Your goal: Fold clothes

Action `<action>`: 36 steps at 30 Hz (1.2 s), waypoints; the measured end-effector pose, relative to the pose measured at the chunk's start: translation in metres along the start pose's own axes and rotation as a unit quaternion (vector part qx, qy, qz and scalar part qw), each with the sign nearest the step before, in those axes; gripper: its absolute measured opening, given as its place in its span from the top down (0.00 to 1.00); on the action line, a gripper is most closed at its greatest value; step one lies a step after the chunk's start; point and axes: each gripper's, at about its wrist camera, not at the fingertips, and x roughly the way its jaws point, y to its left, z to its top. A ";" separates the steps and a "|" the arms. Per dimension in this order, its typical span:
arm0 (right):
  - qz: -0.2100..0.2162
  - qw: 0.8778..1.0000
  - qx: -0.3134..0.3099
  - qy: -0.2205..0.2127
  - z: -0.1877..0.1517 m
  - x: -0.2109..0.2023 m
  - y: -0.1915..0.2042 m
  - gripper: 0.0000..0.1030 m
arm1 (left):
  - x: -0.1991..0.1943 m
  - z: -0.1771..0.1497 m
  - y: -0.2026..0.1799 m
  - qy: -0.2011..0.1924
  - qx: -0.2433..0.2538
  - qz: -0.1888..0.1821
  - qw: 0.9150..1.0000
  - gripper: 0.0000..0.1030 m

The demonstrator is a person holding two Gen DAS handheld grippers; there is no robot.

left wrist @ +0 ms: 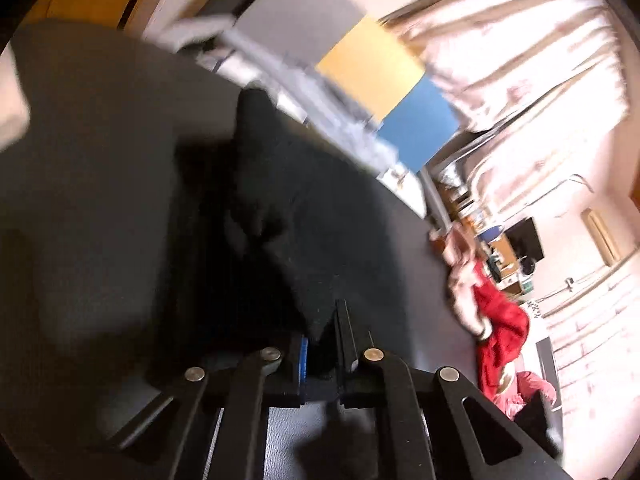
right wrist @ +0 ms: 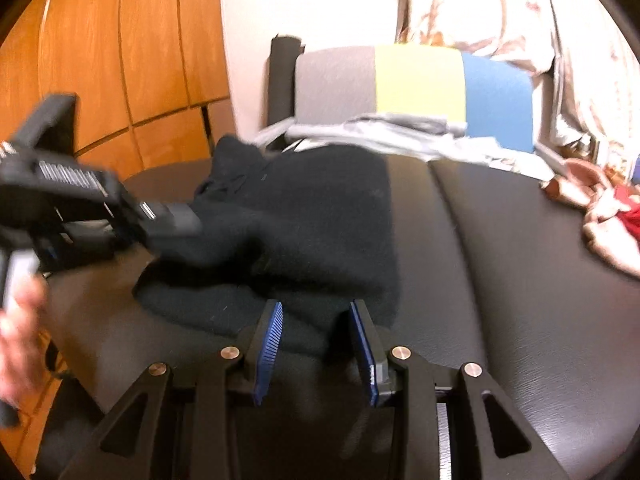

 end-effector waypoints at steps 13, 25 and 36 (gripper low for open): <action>-0.050 0.993 -0.101 0.040 0.003 0.028 0.036 0.94 | 0.001 -0.002 0.026 0.012 -0.021 0.019 1.000 0.90; 0.058 0.996 -0.003 0.065 -0.008 0.001 -0.003 0.96 | 0.006 -0.033 0.069 0.032 -0.015 0.065 0.997 0.89; 0.032 0.994 -0.078 0.066 -0.015 0.012 0.029 0.87 | -0.008 -0.009 0.063 0.010 -0.035 0.055 0.998 0.89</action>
